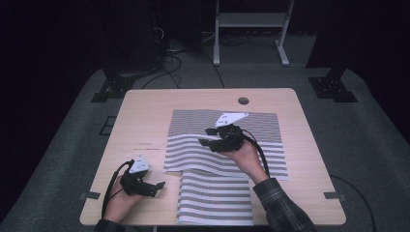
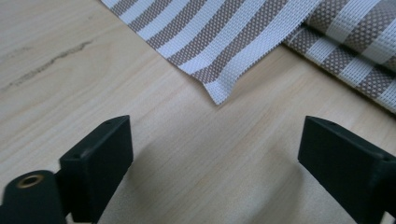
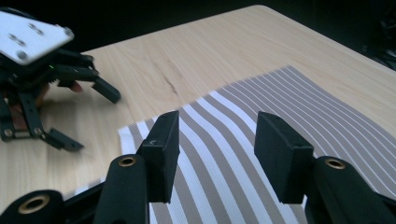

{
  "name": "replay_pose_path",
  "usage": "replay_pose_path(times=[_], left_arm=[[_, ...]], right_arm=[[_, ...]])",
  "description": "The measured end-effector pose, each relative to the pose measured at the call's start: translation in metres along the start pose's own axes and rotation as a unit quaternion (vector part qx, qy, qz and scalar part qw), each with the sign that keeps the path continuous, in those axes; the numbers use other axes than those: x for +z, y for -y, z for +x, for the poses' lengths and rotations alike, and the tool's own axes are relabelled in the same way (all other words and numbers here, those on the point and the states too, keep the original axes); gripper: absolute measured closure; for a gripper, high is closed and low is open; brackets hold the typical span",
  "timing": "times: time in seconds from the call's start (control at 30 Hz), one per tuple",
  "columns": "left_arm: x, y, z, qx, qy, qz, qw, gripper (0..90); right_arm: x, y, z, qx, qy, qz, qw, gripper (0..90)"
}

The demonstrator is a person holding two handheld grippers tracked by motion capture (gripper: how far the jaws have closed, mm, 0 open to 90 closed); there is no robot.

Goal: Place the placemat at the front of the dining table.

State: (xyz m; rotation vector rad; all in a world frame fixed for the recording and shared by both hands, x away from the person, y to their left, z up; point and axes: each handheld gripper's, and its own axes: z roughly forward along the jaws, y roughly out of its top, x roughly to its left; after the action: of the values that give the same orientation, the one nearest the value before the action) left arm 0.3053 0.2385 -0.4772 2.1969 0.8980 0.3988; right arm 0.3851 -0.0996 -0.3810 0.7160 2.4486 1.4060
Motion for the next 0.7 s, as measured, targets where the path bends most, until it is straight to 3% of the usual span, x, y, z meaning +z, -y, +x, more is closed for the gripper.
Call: replay_pose_path(times=[0.07,0.1,0.23,0.3,0.37,0.47,0.7], left_arm=[[-0.003,-0.001,0.0,0.003,-0.002,-0.008,1.0,13.4],[-0.006,-0.002,0.0,-0.006,0.0,-0.016,0.9999,15.1],[-0.009,-0.003,0.001,-0.016,0.005,-0.028,0.9995,22.5],[-0.011,-0.004,0.002,-0.019,0.009,-0.042,0.9989,33.0],[-0.012,-0.004,0.002,-0.02,0.008,-0.045,0.9988,35.1],[-0.013,-0.007,0.004,-0.022,0.012,-0.043,0.9988,49.0],[-0.012,-0.02,0.003,-0.023,0.015,-0.048,0.9985,67.3]], right_arm=[[-0.005,0.004,-0.003,0.006,0.003,0.0,1.0,49.1],[-0.016,0.012,-0.008,0.014,0.011,-0.003,0.9998,49.1],[-0.031,0.024,-0.014,0.023,0.024,-0.006,0.9994,49.1],[-0.047,0.037,-0.018,0.028,0.041,-0.001,0.9988,49.2],[-0.052,0.042,-0.019,0.029,0.048,0.001,0.9985,50.6],[-0.074,0.063,-0.024,0.027,0.065,0.006,0.9975,61.3],[-0.107,0.095,-0.03,0.044,0.086,0.006,0.9954,73.5]])
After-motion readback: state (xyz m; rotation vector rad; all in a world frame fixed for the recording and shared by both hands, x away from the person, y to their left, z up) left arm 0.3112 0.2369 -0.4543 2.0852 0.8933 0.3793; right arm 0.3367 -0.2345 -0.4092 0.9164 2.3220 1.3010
